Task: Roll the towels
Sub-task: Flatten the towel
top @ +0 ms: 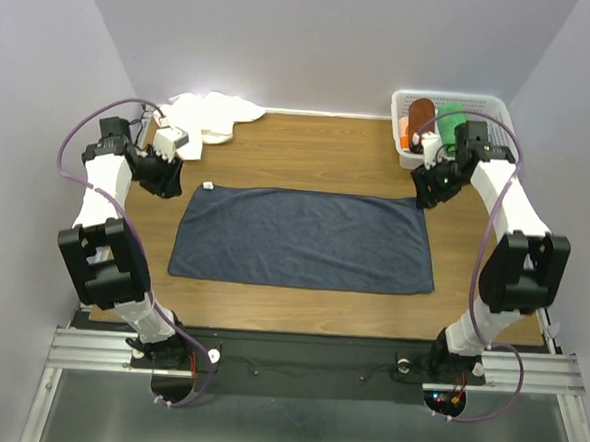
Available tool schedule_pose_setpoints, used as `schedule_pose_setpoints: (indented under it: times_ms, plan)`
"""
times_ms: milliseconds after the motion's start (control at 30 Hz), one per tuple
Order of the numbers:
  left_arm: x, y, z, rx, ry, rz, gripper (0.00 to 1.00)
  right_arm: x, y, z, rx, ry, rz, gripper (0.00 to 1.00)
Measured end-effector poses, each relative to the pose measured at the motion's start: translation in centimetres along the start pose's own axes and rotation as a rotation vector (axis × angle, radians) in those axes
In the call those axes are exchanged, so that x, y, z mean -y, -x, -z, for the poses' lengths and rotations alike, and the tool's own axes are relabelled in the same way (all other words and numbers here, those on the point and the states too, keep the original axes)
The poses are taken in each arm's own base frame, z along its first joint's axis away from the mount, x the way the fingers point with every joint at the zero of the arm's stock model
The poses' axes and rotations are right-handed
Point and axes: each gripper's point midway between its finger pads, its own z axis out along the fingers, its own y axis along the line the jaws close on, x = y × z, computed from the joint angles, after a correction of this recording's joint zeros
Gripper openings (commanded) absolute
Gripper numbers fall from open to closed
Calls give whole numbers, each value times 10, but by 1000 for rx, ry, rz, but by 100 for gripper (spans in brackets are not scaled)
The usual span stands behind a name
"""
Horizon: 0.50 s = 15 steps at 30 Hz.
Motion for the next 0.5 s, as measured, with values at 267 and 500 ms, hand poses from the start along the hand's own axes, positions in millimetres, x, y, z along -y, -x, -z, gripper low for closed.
schedule_pose_setpoints:
  times_ms: [267,500]
  plan:
    - [-36,38,-17,119,59,56,52,74,14,-71,-29,-103,-135,47]
    - [-48,45,-39,133,74,74,53,80,10,-92,-48,-86,-159,52]
